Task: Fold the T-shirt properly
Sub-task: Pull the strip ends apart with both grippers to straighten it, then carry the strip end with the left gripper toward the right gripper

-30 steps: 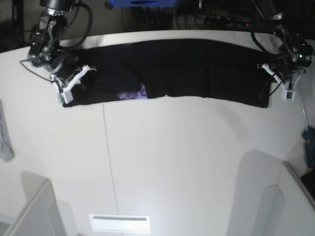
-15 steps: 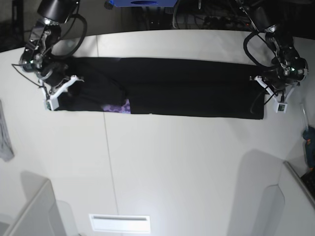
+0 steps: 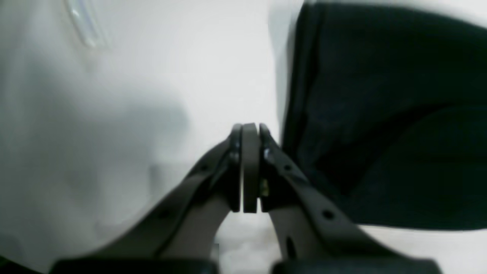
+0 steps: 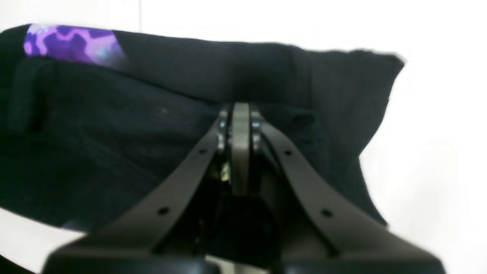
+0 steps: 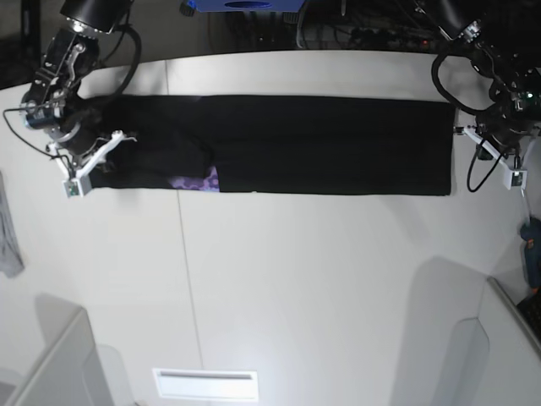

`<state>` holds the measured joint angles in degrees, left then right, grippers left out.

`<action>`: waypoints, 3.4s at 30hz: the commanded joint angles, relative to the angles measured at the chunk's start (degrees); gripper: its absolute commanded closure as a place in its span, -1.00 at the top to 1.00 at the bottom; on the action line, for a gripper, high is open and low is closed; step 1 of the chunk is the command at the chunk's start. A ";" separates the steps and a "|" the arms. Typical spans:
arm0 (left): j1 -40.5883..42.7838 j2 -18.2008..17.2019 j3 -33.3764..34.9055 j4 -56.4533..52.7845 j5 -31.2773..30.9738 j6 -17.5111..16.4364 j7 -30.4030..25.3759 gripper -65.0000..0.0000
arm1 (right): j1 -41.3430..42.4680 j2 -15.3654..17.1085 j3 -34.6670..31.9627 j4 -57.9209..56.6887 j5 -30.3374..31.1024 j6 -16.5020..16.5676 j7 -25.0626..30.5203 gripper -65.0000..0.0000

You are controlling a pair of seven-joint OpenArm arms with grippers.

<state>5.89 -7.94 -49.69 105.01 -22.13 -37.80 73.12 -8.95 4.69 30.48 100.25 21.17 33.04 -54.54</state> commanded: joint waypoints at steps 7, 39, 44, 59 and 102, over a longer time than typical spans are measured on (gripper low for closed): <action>0.22 -0.80 -3.98 0.97 -3.94 -0.31 0.06 -1.00 | 0.12 0.72 0.25 7.67 5.78 4.28 -4.75 -1.00; -2.42 -0.80 6.04 -24.09 -3.76 -0.13 -6.97 -0.73 | -1.99 -0.51 0.16 8.63 5.78 4.63 -4.49 -1.00; -2.42 -0.89 5.78 -24.35 -3.76 -0.04 -7.06 -1.00 | -1.99 -0.51 0.16 8.63 5.78 4.63 -4.49 -1.00; 5.93 -2.82 4.99 -7.39 -3.76 0.04 -14.35 -1.00 | -1.99 -0.60 0.16 8.63 5.78 4.63 -4.84 -1.00; 9.71 10.45 40.33 5.54 -3.76 4.97 -14.18 -1.00 | -2.43 -2.09 0.16 8.46 5.42 4.55 -5.02 -1.00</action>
<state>16.25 2.39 -9.52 109.62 -24.82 -32.75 60.16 -11.81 2.02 30.48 107.77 25.69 37.17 -60.69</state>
